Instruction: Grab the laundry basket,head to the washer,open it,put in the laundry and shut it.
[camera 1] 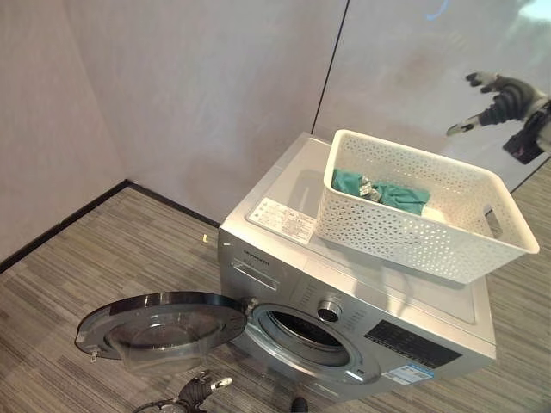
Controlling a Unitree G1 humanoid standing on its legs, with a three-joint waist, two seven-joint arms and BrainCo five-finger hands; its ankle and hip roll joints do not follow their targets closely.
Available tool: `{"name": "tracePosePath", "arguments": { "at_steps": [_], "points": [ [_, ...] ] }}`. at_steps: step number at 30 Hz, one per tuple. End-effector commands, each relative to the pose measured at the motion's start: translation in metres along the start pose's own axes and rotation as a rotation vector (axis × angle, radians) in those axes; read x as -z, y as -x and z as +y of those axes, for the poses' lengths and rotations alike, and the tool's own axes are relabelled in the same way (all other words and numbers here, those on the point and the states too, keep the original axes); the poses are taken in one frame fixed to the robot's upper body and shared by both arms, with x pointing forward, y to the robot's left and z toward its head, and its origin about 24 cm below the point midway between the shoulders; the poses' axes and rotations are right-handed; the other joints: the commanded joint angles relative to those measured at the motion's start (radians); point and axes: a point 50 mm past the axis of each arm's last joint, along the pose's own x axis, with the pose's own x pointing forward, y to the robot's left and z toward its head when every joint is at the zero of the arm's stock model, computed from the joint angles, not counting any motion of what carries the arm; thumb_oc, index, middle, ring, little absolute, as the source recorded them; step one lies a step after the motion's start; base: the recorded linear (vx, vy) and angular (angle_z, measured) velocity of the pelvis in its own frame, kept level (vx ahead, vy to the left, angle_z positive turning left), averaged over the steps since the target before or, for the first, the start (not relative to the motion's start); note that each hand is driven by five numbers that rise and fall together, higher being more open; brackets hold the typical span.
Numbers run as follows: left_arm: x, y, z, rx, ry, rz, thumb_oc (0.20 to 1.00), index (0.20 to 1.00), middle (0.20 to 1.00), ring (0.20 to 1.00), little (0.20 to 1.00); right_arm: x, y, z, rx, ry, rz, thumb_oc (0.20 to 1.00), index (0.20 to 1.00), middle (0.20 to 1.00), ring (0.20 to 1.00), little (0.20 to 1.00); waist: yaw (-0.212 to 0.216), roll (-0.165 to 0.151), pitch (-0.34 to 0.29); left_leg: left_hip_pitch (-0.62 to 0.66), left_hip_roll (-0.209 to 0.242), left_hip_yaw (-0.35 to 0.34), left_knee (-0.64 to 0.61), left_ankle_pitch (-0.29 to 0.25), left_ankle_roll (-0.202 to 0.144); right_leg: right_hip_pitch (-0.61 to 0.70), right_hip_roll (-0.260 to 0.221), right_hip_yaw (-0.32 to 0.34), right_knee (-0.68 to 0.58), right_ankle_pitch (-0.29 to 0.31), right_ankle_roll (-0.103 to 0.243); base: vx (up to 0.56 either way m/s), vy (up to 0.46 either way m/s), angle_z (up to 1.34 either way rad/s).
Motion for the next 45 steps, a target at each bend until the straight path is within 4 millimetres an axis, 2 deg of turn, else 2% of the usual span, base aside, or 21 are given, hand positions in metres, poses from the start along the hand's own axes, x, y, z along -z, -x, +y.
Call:
{"name": "tracePosePath", "arguments": {
  "at_steps": [1, 3, 6, 14, 18, 22, 34, 36, 40, 43, 45],
  "points": [
    [-0.032, -0.003, 0.009, 0.007, -0.053, -0.097, 1.000, 1.000, 1.000, 1.000, 1.000, -0.012, 0.006, -0.039, 0.106, 0.054, 0.003, 1.000, 1.000, 1.000, 1.000, 1.000, 0.022, -0.063, 0.062, -0.034, 0.024, 0.007, 0.073, -0.067, 0.025, 0.003, -0.072, -0.045, 0.060, -0.082, 0.052, -0.02, -0.050, 0.04],
    [-0.038, -0.003, 0.013, -0.004, -0.061, -0.113, 1.000, 1.000, 1.000, 1.000, 1.000, -0.022, 0.009, -0.041, 0.088, 0.093, -0.030, 1.000, 1.000, 1.000, 1.000, 1.000, 0.028, -0.069, 0.088, -0.063, 0.035, -0.005, 0.084, -0.058, 0.019, -0.007, -0.066, -0.052, 0.063, -0.087, 0.048, -0.06, -0.075, 0.08],
    [-0.040, -0.003, 0.012, 0.008, -0.072, -0.124, 1.000, 1.000, 1.000, 1.000, 1.000, -0.024, 0.012, -0.046, 0.084, 0.117, -0.035, 1.000, 1.000, 1.000, 1.000, 1.000, 0.028, -0.069, 0.101, -0.079, 0.039, -0.016, 0.092, -0.055, 0.016, -0.011, -0.064, -0.058, 0.064, -0.089, 0.044, -0.03, -0.040, 0.15],
    [-0.055, -0.005, 0.010, 0.001, -0.079, -0.162, 1.000, 1.000, 1.000, 1.000, 1.000, -0.034, 0.005, -0.036, 0.056, 0.094, -0.068, 1.000, 1.000, 1.000, 1.000, 1.000, 0.040, -0.073, 0.142, -0.128, 0.055, -0.039, 0.105, -0.039, 0.008, -0.033, -0.050, -0.072, 0.063, -0.093, 0.035, -0.03, -0.047, 0.08],
    [-0.066, -0.008, 0.005, 0.000, -0.060, -0.186, 1.000, 1.000, 1.000, 1.000, 1.000, -0.055, -0.004, -0.024, 0.033, 0.068, -0.119, 1.000, 1.000, 1.000, 1.000, 1.000, 0.044, -0.074, 0.162, -0.152, 0.060, -0.046, 0.112, -0.030, 0.006, -0.051, -0.042, -0.072, 0.067, -0.095, 0.029, -0.02, -0.023, 0.09],
    [-0.063, -0.009, 0.001, 0.011, -0.049, -0.170, 1.000, 1.000, 1.000, 1.000, 1.000, -0.063, -0.007, -0.008, -0.038, 0.105, -0.145, 1.000, 1.000, 1.000, 1.000, 1.000, 0.043, -0.080, 0.161, -0.152, 0.065, -0.050, 0.111, -0.029, 0.006, -0.049, -0.034, -0.075, 0.071, -0.102, 0.026, 0.01, -0.009, 0.04],
    [-0.063, -0.012, 0.002, -0.014, -0.021, -0.147, 1.000, 1.000, 1.000, 1.000, 1.000, -0.058, -0.019, 0.025, -0.115, 0.112, -0.105, 1.000, 1.000, 1.000, 1.000, 1.000, 0.062, -0.095, 0.167, -0.158, 0.066, -0.065, 0.098, -0.023, 0.011, -0.054, -0.030, -0.090, 0.072, -0.101, 0.028, 0.00, 0.000, 0.00],
    [-0.066, -0.013, 0.003, -0.019, -0.016, -0.150, 1.000, 1.000, 1.000, 1.000, 1.000, -0.046, -0.023, 0.036, -0.139, 0.127, -0.043, 1.000, 1.000, 1.000, 1.000, 1.000, 0.073, -0.095, 0.180, -0.172, 0.065, -0.074, 0.096, -0.017, 0.010, -0.060, -0.032, -0.099, 0.072, -0.099, 0.028, -0.01, -0.013, 0.04],
    [-0.066, -0.012, 0.006, -0.028, -0.008, -0.152, 1.000, 1.000, 1.000, 1.000, 1.000, -0.035, -0.025, 0.048, -0.179, 0.173, 0.007, 1.000, 1.000, 1.000, 1.000, 1.000, 0.081, -0.093, 0.198, -0.193, 0.064, -0.085, 0.102, -0.013, 0.011, -0.071, -0.032, -0.107, 0.076, -0.099, 0.027, -0.02, -0.019, 0.15],
    [-0.065, -0.011, 0.012, -0.052, 0.006, -0.150, 1.000, 1.000, 1.000, 1.000, 1.000, -0.018, -0.026, 0.070, -0.241, 0.195, 0.070, 1.000, 1.000, 1.000, 1.000, 1.000, 0.094, -0.085, 0.236, -0.222, 0.058, -0.101, 0.111, -0.005, 0.013, -0.092, -0.034, -0.111, 0.084, -0.098, 0.026, -0.05, -0.016, 0.06],
    [-0.065, -0.011, 0.013, -0.056, 0.009, -0.152, 1.000, 1.000, 1.000, 1.000, 1.000, -0.015, -0.026, 0.074, -0.254, 0.197, 0.079, 1.000, 1.000, 1.000, 1.000, 1.000, 0.096, -0.083, 0.243, -0.229, 0.057, -0.104, 0.111, -0.003, 0.014, -0.099, -0.036, -0.112, 0.087, -0.098, 0.026, -0.03, 0.006, 0.04]
  ]
}}
